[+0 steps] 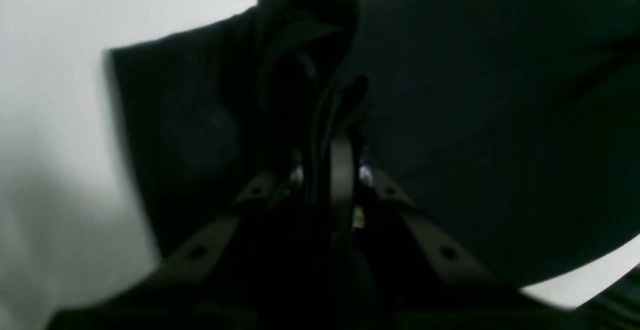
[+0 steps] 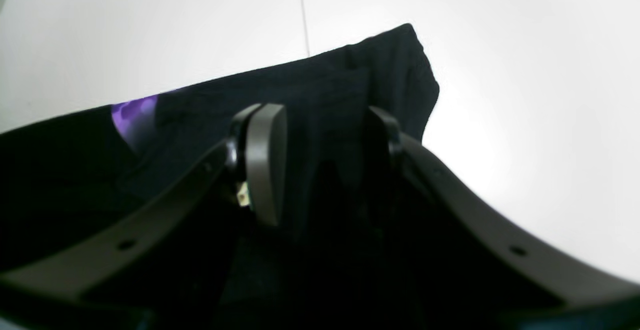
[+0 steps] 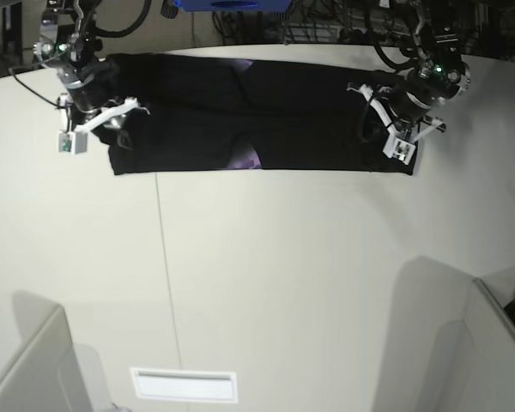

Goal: Fold the T-shirt properly

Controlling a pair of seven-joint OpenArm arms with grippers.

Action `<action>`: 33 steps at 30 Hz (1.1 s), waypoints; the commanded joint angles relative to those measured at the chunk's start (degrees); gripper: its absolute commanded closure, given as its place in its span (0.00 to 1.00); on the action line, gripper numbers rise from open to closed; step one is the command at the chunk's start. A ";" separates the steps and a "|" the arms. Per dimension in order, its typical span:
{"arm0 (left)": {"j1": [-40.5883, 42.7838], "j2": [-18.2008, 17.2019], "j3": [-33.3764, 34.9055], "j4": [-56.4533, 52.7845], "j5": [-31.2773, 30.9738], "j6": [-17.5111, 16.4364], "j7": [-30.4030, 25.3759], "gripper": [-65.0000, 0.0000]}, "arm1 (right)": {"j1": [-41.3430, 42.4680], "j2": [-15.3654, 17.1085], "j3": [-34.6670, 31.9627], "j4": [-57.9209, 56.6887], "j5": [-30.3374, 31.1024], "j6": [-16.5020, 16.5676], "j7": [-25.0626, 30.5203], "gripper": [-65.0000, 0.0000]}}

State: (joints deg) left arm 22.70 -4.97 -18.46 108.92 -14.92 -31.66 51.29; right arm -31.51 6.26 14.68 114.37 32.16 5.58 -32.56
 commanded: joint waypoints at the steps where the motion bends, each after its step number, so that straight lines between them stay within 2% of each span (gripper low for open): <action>1: -0.32 0.44 0.83 1.01 0.10 -0.12 -0.87 1.00 | -0.10 0.38 0.31 0.93 0.41 0.17 1.22 0.64; 5: -0.68 3.26 4.79 1.01 3.01 -0.03 -0.87 1.00 | -0.01 0.38 0.31 0.93 0.41 0.17 1.22 0.64; 10: -2.17 4.75 8.83 0.75 3.18 4.80 -1.05 1.00 | -0.01 0.38 0.40 0.93 0.41 0.17 1.22 0.64; 14: -2.61 4.84 11.82 1.36 3.09 6.03 -0.87 1.00 | -0.01 0.38 0.22 0.93 0.41 0.17 1.22 0.64; 21: -2.35 4.49 8.66 3.38 3.09 5.77 -0.78 1.00 | 0.78 0.38 0.22 0.67 0.06 0.17 1.22 0.64; 24: -2.79 4.49 6.99 4.61 3.09 5.68 2.03 1.00 | 1.13 0.38 0.22 -0.04 0.06 0.09 1.22 0.64; 26: -3.05 4.49 7.07 5.58 1.33 5.68 4.05 1.00 | 1.57 0.38 0.49 -0.39 0.06 0.09 1.22 0.64; 33: -3.05 3.61 7.60 5.76 -9.65 5.95 4.14 1.00 | 2.19 0.64 0.58 -0.48 0.06 0.00 1.22 0.64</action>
State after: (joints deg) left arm 19.84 -1.32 -10.85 113.56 -23.53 -25.54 56.36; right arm -29.43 6.42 14.98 113.12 31.73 5.56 -32.58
